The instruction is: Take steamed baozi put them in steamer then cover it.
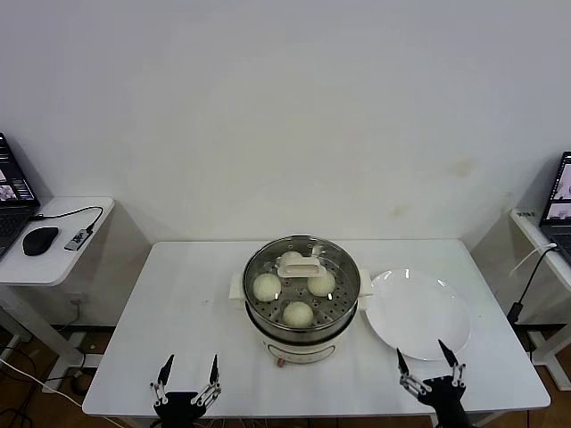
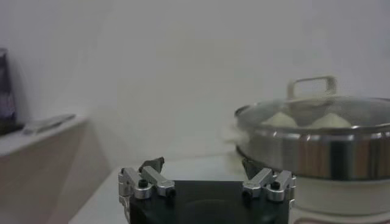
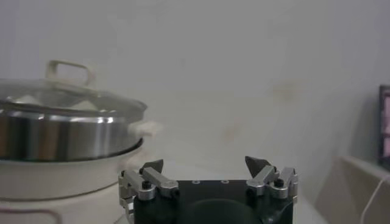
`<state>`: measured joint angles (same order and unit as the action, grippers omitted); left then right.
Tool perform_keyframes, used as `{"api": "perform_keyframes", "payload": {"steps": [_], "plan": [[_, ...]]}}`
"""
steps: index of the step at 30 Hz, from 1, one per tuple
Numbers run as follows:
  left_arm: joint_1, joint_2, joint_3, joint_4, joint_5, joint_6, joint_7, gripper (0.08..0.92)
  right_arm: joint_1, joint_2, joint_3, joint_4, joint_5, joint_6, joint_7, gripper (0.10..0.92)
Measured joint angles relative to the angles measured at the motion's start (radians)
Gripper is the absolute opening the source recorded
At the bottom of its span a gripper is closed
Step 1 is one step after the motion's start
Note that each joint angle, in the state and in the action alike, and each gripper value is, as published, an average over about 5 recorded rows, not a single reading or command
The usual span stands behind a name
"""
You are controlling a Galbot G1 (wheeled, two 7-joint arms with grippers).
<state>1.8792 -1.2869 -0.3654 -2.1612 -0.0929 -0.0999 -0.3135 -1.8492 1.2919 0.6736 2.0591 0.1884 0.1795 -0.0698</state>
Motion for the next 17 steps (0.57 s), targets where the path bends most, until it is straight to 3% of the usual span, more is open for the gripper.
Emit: {"api": "perform_keyframes", "payload": {"steps": [17], "plan": [[0.046,-0.043,-0.021,-0.006,-0.072,0.035,0.039,0.823,-0.079,-0.032,-0.093,0.021,0.062,-0.007,0.027,0.823]]}}
